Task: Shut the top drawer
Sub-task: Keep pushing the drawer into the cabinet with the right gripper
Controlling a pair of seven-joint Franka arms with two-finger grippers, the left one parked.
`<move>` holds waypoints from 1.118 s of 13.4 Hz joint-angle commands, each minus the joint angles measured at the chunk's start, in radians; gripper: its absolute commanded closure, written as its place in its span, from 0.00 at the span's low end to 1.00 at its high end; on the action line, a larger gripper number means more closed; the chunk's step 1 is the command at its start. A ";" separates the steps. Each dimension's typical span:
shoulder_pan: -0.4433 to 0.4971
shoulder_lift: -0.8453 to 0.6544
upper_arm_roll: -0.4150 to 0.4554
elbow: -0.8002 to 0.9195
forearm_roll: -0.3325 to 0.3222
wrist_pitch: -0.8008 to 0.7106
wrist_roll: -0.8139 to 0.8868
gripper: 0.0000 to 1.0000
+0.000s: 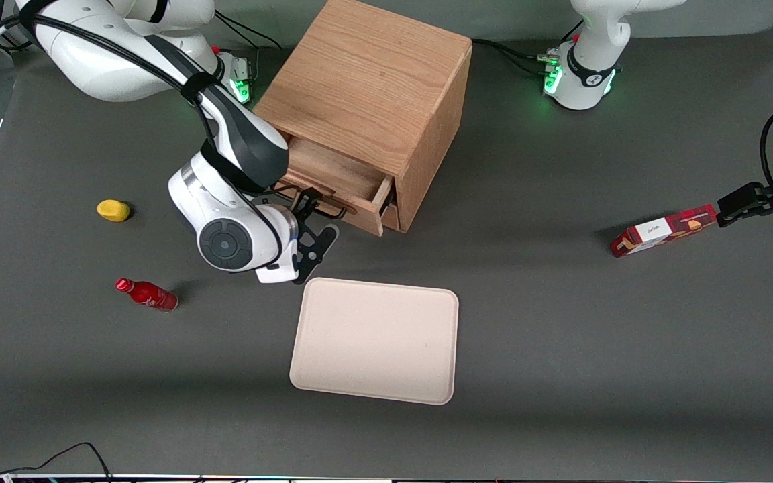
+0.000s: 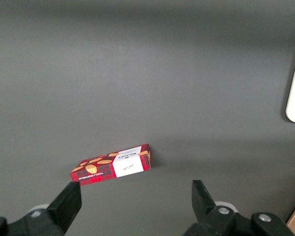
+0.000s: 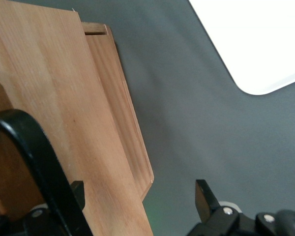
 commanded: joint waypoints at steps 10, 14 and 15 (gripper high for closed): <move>-0.005 -0.048 0.079 -0.107 0.024 0.020 0.130 0.00; -0.005 -0.052 0.105 -0.109 0.026 0.015 0.145 0.00; -0.005 -0.053 0.107 -0.113 0.026 0.012 0.145 0.00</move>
